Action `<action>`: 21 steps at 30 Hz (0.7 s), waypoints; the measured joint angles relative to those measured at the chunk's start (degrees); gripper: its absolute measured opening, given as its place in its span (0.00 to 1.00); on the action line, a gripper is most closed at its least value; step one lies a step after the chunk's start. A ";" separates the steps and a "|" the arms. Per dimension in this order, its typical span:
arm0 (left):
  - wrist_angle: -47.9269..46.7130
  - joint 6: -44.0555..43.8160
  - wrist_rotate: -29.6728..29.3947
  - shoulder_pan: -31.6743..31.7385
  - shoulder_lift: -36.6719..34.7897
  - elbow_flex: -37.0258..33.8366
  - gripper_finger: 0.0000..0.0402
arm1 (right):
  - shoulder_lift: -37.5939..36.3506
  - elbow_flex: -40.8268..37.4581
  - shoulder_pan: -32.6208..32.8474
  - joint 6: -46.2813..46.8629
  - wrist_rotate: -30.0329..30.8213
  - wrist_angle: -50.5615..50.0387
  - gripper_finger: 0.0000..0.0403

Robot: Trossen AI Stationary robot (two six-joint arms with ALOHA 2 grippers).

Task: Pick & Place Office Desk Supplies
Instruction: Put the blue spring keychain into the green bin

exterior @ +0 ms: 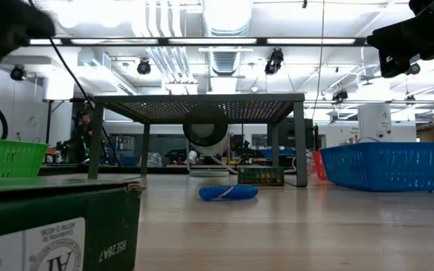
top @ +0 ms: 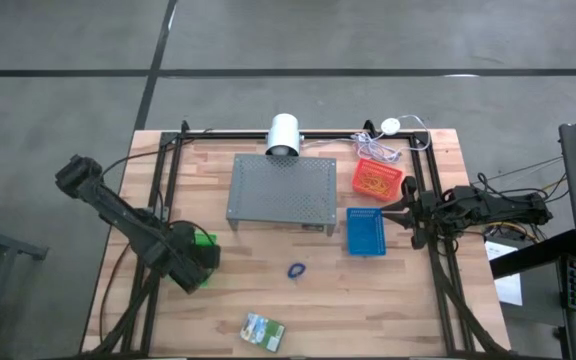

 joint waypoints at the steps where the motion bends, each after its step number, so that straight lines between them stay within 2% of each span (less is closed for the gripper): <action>1: -0.16 0.67 -2.08 0.00 0.12 0.52 0.26 | 0.00 0.00 0.00 0.00 0.00 0.00 0.16; 6: 2.04 5.52 -12.48 -0.02 2.13 3.24 0.26 | 0.00 0.00 0.00 0.00 0.00 0.00 0.16; 9: 3.69 9.43 -16.74 -0.02 4.93 5.57 0.26 | 0.00 0.00 0.00 0.00 0.00 0.00 0.16; 17: 5.41 19.56 -23.80 0.66 15.75 14.84 0.26 | 0.00 0.00 0.00 0.00 0.00 0.00 0.16; 21: 12.71 30.85 -23.71 1.73 20.28 18.49 0.26 | 0.00 0.00 0.00 0.00 0.00 0.00 0.16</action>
